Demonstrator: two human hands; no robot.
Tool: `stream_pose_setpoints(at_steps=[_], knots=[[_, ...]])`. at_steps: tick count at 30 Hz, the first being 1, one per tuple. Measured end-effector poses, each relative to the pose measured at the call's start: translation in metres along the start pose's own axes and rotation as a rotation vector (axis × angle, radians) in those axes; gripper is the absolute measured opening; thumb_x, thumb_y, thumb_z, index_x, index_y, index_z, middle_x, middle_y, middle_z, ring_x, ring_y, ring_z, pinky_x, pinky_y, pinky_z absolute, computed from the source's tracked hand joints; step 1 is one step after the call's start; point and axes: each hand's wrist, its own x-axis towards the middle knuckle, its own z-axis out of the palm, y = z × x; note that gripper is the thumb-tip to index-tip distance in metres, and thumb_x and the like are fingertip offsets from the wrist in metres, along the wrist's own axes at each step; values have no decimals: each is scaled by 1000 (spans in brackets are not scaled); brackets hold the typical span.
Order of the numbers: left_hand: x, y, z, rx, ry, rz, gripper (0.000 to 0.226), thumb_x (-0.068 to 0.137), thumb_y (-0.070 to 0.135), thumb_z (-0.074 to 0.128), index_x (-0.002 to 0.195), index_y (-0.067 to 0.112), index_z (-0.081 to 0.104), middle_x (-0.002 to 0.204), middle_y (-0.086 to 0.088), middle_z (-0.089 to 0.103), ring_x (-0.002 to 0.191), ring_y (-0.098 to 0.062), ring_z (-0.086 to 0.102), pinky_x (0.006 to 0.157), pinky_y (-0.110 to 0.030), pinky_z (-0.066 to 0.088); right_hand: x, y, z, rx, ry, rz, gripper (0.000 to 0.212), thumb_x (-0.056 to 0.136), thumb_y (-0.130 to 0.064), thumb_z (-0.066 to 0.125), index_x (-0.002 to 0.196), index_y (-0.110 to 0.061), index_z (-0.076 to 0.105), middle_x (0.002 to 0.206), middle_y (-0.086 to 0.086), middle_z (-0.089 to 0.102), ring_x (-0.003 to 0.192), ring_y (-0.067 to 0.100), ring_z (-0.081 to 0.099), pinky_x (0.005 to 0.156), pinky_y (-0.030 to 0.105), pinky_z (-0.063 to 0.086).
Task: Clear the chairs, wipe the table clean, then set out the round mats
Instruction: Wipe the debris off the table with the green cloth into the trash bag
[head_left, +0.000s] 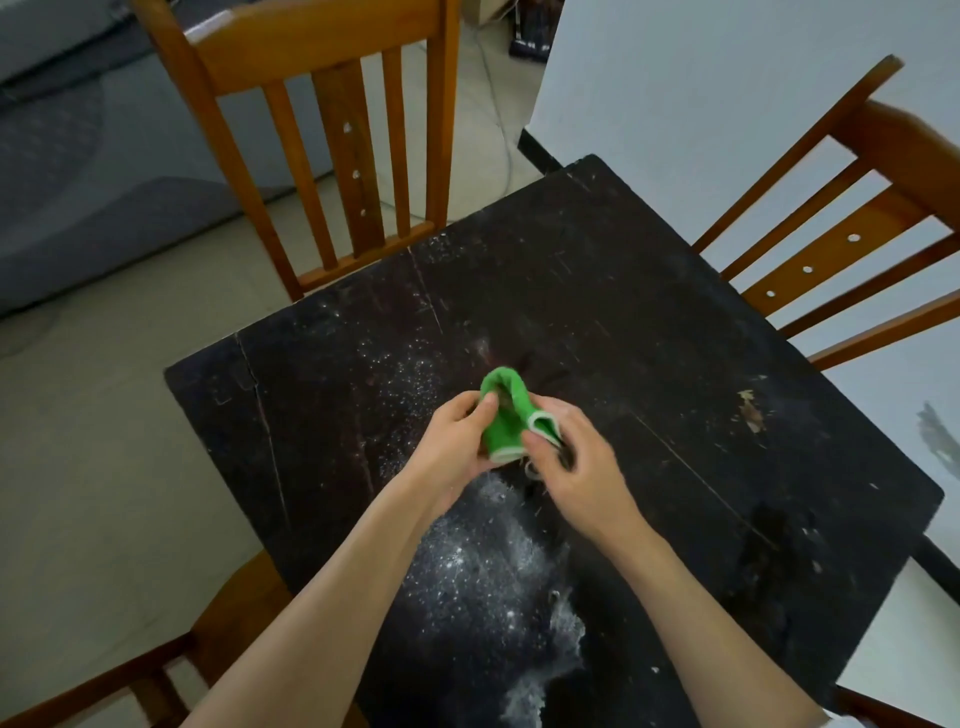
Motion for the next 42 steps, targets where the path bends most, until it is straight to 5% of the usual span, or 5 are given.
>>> stream_pose_setpoints(at_steps=[3, 7, 18, 31, 42], knots=[[-3, -6, 2, 15, -259, -93, 59, 97, 52, 16, 130, 18, 51, 123, -9, 63, 115, -21, 59, 98, -39, 47, -4, 5, 6, 237, -117, 214, 73, 71, -54, 65, 132, -23, 39, 125, -10, 51, 113, -1, 52, 92, 16, 44], [1, -7, 0, 178, -338, -140, 75, 92, 60, 1, 134, 21, 49, 122, 6, 62, 117, -14, 55, 94, -33, 43, 11, 17, 5, 455, 218, 491, 17, 88, -6, 56, 96, -20, 59, 97, 5, 67, 90, 21, 66, 79, 32, 55], [46, 5, -106, 1142, 845, 328, 39, 95, 32, 44, 132, 20, 45, 142, -4, 38, 137, -24, 23, 111, -47, 15, 124, 45, -10, -797, 339, 322, 34, 90, -13, 44, 124, -11, 50, 116, 13, 54, 103, 35, 53, 87, 45, 35], [59, -20, -164, 1463, 894, 294, 50, 95, 42, 35, 142, 25, 33, 154, -4, 23, 144, -25, 10, 115, -50, 3, 87, 29, 62, -360, -586, 33, 41, 80, -12, 40, 112, -27, 59, 113, -6, 58, 105, 22, 55, 90, 42, 45], [60, -20, -165, 1462, 915, 283, 50, 94, 42, 33, 141, 25, 35, 153, -5, 25, 143, -27, 13, 115, -51, 4, 261, 40, 51, -536, 378, 138, 51, 86, 3, 38, 135, -10, 42, 139, 10, 45, 134, 29, 31, 113, 47, 22]])
